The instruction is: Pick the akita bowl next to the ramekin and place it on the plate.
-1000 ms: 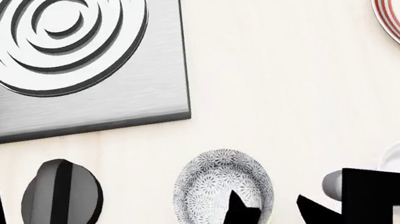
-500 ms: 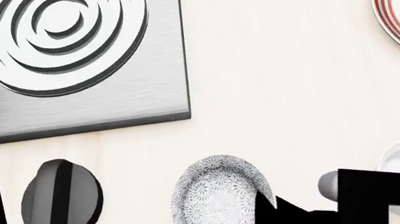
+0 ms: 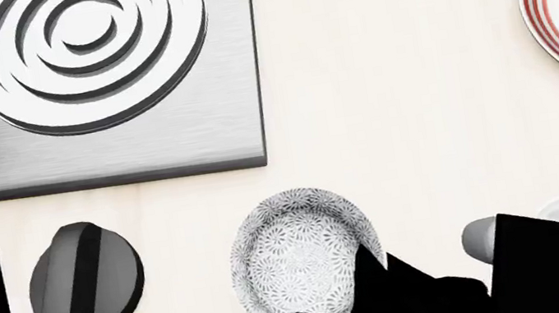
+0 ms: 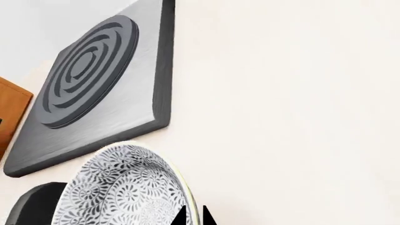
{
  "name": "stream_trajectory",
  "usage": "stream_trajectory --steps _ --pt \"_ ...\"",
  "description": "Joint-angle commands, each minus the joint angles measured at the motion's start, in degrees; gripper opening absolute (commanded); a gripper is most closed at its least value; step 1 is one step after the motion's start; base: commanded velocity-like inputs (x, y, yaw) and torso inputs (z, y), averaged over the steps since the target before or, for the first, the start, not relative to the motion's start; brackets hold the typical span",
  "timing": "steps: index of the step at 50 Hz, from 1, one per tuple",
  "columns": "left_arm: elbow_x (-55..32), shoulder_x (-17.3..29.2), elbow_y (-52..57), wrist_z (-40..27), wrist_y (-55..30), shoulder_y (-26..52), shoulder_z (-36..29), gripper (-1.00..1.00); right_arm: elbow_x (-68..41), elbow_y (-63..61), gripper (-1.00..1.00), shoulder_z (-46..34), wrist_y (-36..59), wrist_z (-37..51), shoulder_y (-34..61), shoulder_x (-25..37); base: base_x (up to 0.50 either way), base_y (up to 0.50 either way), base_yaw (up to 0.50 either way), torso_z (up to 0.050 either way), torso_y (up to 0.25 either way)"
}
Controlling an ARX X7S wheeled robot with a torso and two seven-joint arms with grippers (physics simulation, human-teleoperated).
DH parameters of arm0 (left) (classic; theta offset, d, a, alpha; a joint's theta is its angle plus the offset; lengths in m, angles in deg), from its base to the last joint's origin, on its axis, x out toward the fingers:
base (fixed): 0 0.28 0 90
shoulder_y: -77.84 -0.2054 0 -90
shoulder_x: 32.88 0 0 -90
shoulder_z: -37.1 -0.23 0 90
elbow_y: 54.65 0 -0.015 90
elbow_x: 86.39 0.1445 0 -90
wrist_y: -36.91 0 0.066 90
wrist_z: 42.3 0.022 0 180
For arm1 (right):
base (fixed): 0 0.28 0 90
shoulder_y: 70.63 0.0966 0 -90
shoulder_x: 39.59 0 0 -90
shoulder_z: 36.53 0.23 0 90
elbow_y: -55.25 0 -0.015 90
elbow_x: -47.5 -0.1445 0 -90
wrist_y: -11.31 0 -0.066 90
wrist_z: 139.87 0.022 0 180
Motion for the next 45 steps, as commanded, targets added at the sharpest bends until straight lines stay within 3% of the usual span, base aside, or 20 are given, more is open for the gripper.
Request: stream_trajectory --steps 1,16,45 --pt "0.0 0.0 0.0 -0.1 0.0 0.2 -0.1 1.00 -5.1 -3.4 -1.00 2.9 -0.1 3.1 4.3 0.8 0.00 0.00 0.00 0.000 0.000" --pt "-0.2 0.0 -0.3 -0.1 0.0 0.5 -0.3 1.00 -15.8 2.2 -1.00 4.2 3.7 3.2 13.4 0.9 0.00 0.00 0.00 0.000 0.000" --pt "0.3 -0.1 -1.1 0.3 0.3 0.1 -0.6 1.00 -21.4 14.0 -1.00 3.6 9.5 2.0 25.2 -2.5 0.00 0.00 0.00 0.000 0.000"
